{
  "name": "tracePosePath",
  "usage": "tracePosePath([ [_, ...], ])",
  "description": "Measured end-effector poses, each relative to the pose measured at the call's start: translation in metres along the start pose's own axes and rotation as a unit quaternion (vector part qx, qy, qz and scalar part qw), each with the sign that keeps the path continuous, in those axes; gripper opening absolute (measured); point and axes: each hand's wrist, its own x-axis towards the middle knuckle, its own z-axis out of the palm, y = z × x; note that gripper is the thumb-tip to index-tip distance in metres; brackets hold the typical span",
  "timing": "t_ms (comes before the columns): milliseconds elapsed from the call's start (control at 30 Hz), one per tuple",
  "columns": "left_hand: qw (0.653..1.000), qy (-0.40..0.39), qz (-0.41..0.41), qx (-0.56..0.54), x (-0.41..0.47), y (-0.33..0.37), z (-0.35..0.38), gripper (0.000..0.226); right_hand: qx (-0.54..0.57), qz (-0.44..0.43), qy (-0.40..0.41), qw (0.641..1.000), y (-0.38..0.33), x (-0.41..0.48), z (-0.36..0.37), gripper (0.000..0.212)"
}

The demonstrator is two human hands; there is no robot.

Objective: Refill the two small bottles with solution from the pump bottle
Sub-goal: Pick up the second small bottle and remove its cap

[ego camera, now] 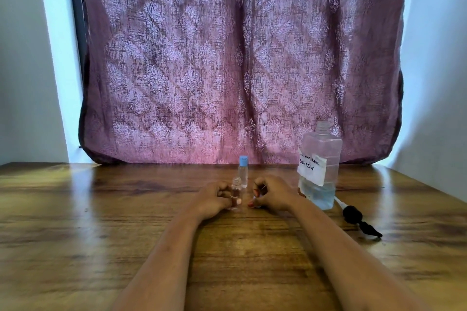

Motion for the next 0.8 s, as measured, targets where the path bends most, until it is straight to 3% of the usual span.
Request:
tracePosePath([
  [300,0.999,0.005,-0.001,0.037,0.0,-0.003,-0.002,0.03,-0.09,-0.017,0.044,0.995,0.001,0.004,0.005,0.029],
  [500,0.999,0.007,-0.011,0.037,0.001,-0.004,-0.002,0.029,-0.075,-0.06,0.179,0.979,-0.012,0.001,-0.021,0.018],
  [633,0.999,0.008,-0.01,0.037,0.0,-0.003,-0.002,0.02,-0.212,-0.086,0.353,0.907,-0.015,-0.008,-0.047,0.008],
  [800,0.999,0.011,-0.01,0.039,-0.002,-0.002,0.0,0.016,-0.198,-0.088,0.516,0.829,-0.01,-0.017,-0.062,0.021],
])
